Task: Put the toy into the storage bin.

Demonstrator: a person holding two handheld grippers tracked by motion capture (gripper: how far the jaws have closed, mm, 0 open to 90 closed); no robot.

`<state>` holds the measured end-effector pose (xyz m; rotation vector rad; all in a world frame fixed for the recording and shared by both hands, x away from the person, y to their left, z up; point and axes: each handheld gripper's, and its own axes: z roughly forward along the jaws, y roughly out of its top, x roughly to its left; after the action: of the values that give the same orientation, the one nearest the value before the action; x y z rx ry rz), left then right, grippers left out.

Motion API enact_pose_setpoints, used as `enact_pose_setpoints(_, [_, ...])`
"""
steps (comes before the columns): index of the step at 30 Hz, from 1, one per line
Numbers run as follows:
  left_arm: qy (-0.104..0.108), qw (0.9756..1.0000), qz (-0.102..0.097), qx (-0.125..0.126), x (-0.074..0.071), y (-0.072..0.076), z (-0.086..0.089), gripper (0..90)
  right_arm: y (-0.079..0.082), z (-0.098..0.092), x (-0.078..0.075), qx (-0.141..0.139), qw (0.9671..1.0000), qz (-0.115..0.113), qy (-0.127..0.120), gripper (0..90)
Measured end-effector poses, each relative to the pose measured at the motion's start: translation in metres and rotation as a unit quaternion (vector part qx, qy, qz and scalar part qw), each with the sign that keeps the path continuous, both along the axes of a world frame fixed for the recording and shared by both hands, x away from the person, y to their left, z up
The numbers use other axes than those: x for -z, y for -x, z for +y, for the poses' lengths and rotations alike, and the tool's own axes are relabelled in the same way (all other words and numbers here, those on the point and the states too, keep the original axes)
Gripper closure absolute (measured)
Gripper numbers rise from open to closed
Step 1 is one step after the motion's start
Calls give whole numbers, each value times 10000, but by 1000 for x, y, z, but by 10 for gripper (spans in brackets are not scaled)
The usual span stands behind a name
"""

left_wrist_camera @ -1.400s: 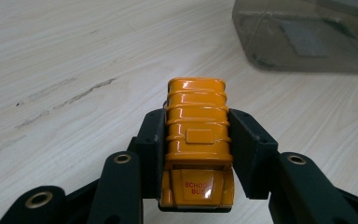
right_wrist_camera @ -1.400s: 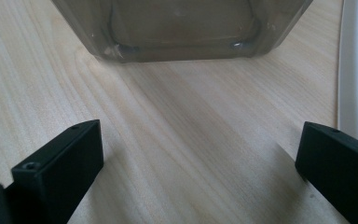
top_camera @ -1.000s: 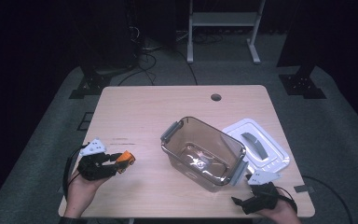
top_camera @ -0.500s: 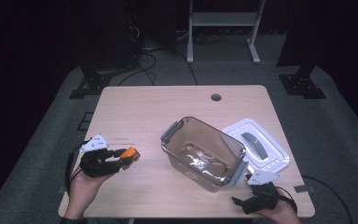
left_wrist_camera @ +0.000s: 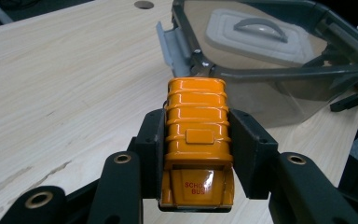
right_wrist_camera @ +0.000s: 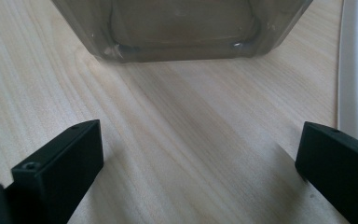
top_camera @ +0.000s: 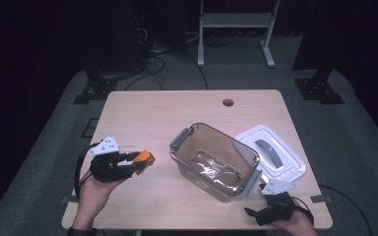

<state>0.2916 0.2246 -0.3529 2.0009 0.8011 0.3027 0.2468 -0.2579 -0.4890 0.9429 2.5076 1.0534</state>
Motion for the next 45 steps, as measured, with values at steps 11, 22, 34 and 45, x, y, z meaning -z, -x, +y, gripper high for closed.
enact_pose_setpoints(11, [44,9997,-104,194,-10,-8,-20,585,0,0,0,0,10000,1,-1,0])
enact_pose_setpoints(22, [78,9993,-173,332,-17,-14,-35,584,0,0,0,2,10000,3,-1,0])
enact_pose_setpoints(34, [58,9986,-138,509,-17,-25,-55,584,0,0,0,10,10000,10,-3,0])
enact_pose_setpoints(45, [17,9975,-186,676,-18,-36,-77,584,0,0,0,17,10000,6,1,0])
